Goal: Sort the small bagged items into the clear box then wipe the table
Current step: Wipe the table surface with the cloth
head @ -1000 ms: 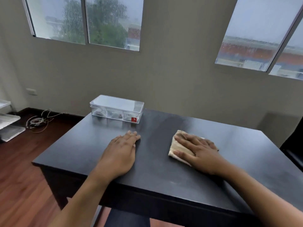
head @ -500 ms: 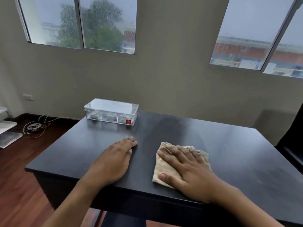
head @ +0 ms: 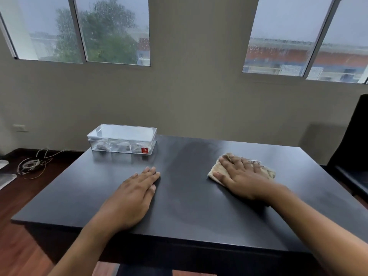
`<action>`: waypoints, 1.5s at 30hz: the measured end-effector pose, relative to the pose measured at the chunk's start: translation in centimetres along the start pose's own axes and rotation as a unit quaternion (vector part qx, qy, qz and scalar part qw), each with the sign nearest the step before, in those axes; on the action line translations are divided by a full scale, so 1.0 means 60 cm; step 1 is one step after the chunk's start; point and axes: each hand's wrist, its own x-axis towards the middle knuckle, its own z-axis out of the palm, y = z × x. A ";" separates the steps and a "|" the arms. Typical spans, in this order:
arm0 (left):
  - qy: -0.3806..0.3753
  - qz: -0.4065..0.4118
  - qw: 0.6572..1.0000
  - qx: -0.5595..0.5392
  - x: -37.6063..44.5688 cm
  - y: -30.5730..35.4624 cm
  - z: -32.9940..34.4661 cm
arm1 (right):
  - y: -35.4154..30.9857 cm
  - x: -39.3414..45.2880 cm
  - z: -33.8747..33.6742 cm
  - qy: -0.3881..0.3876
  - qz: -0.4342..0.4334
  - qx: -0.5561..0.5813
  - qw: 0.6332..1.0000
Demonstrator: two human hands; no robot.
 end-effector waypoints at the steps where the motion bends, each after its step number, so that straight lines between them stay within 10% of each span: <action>1: -0.003 0.000 1.000 0.000 0.000 0.000 0.001 | -0.005 -0.016 0.005 0.002 -0.028 -0.006 1.000; 8: -0.032 -0.002 0.999 0.013 -0.002 0.002 -0.004 | 0.034 -0.110 0.022 0.022 -0.138 -0.008 0.990; 28: 0.003 -0.012 1.000 -0.008 -0.006 0.001 -0.001 | 0.031 0.210 -0.027 0.042 0.069 0.059 0.995; 45: 0.015 -0.042 0.999 0.024 -0.016 0.010 -0.004 | -0.127 -0.049 0.045 0.046 -0.127 0.010 0.991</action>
